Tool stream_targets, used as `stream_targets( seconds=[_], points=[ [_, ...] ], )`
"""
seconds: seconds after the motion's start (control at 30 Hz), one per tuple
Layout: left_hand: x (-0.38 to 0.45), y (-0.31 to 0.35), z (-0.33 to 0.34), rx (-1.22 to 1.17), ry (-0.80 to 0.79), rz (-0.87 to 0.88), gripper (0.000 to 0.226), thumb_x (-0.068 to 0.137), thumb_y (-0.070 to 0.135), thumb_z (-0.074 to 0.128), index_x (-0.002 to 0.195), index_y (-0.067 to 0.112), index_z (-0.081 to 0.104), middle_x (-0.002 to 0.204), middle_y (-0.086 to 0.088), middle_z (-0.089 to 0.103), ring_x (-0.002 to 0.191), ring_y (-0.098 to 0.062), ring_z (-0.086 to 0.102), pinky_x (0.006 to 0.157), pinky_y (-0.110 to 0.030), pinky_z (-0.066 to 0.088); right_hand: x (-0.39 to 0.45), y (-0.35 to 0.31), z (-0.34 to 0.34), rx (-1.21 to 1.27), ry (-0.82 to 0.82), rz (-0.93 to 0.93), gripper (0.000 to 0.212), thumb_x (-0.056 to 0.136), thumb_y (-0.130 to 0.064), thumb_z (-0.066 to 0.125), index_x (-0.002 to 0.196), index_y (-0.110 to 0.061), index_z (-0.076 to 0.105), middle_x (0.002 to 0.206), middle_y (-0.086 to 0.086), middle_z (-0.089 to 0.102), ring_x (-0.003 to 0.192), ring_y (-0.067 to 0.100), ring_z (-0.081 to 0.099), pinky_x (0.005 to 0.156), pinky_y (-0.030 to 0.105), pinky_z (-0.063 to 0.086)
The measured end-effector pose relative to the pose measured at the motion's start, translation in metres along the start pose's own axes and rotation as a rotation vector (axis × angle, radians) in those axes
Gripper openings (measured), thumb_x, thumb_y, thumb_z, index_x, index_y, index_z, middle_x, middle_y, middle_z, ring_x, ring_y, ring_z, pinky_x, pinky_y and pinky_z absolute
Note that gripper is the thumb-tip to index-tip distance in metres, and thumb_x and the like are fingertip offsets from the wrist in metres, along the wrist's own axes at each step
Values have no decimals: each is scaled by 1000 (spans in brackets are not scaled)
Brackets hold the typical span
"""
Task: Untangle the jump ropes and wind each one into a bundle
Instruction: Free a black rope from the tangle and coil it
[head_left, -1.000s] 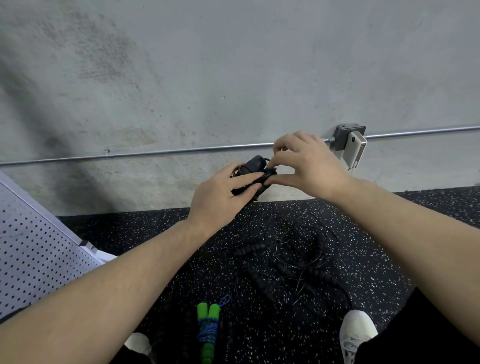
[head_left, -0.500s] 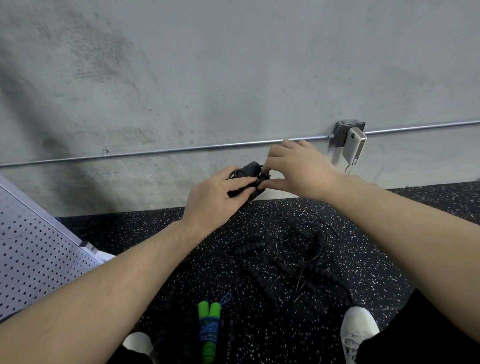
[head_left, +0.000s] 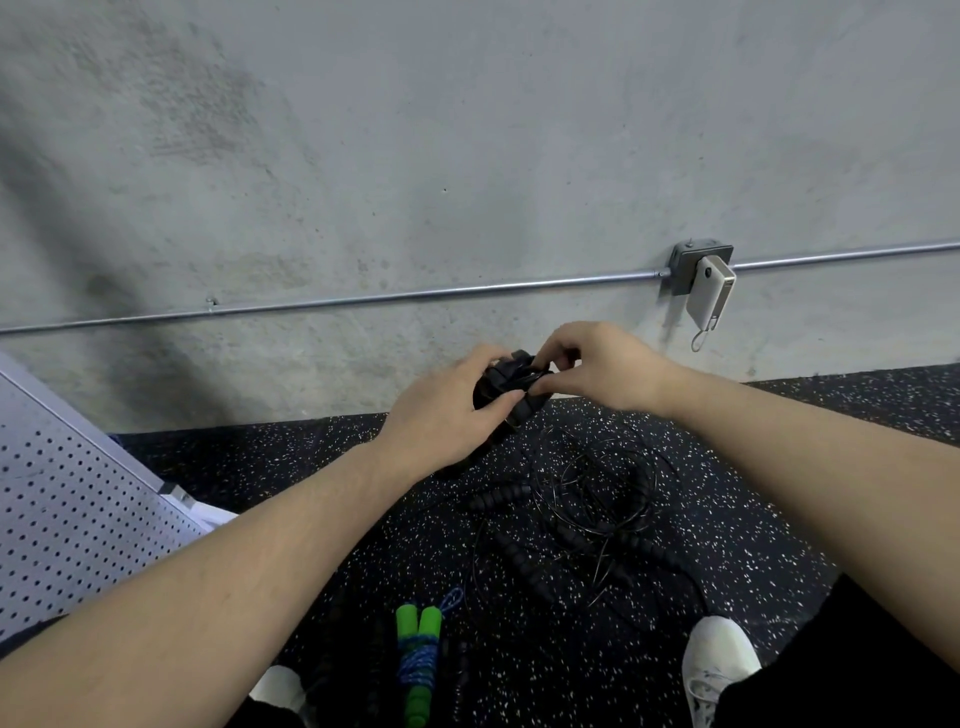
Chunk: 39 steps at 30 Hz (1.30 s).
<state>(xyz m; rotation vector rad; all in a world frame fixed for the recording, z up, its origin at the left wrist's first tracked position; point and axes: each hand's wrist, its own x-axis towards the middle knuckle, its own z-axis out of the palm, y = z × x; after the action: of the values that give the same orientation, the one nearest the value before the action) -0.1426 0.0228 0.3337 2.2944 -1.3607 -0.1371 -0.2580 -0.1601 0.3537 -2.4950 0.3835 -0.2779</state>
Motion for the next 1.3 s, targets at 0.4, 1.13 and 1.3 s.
stream_targets(
  seconds=[0.4, 1.13, 1.3],
  points=[
    [-2, 4, -2, 0, -1, 100, 24, 104, 41, 49, 124, 30, 56, 108, 8, 68, 77, -5, 57, 70, -34, 45, -6, -6, -4, 130, 60, 63, 22, 77, -37, 84, 71, -31, 64, 60, -7, 53, 43, 2, 39, 43, 17, 26],
    [-7, 1, -5, -122, 157, -40, 15, 98, 49, 56, 99, 34, 54, 84, 4, 72, 62, -16, 61, 63, -44, 53, -4, -13, 16, -545, 296, -362, 35, 93, -44, 57, 85, -10, 60, 78, 5, 65, 70, 30, 64, 55, 28, 31],
    [-5, 4, -11, -34, 225, -48, 18, 98, 47, 59, 94, 30, 55, 62, 6, 60, 52, -13, 54, 48, -31, 38, -8, -23, 21, -523, 327, -247, 32, 98, -43, 49, 93, -12, 57, 87, 3, 65, 79, 26, 63, 57, 30, 34]
  ],
)
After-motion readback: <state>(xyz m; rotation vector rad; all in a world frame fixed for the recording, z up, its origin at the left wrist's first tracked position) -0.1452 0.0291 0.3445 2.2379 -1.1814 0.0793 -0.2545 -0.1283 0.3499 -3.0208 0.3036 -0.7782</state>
